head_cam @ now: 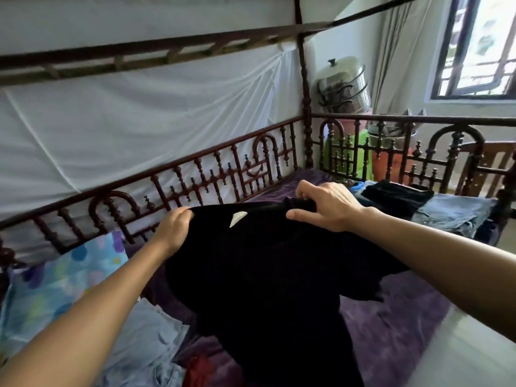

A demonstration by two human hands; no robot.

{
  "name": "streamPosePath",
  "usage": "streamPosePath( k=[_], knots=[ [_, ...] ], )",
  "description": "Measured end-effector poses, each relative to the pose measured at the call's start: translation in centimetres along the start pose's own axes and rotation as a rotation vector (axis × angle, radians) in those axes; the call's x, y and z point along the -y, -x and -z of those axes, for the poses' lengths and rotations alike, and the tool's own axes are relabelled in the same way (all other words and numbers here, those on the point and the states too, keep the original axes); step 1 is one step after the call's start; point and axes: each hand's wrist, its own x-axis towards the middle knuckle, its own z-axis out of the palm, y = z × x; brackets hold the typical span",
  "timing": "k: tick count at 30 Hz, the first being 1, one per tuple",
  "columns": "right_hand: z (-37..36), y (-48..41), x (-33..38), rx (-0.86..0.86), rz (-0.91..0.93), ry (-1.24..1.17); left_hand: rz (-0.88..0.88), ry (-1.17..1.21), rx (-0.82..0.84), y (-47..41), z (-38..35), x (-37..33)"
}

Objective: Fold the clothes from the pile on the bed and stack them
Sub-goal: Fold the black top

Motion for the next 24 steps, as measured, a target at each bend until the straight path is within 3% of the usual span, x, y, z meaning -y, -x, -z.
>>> streamPosePath(
  k=[5,8,12,16,20,24],
  knots=[
    [0.0,0.3,0.9,0.1,0.03,0.145,-0.381,-0.644,0.028,1.3,3.8,0.3],
    [-0.8,0.4,1.6,0.048,0.036,0.147,-0.546,-0.894,0.033,1.5,4.6,1.4],
    [-1.3,-0.4,3.7,-0.054,0.036,0.042,-0.496,-0.828,0.061,0.2,6.5,4.1],
    [-1.2,-1.9,7.8,-0.007,0.002,-0.141,-0.231,-0.705,-0.091,-1.7,10.3,5.6],
    [-1.6,-3.0,10.4,0.012,-0.059,-0.421,-0.161,-0.529,-0.301,-3.4,13.2,6.4],
    [-2.5,-2.9,9.9,0.063,-0.217,-0.703,-0.095,-0.389,-0.32,-4.4,12.7,6.8]
  ],
)
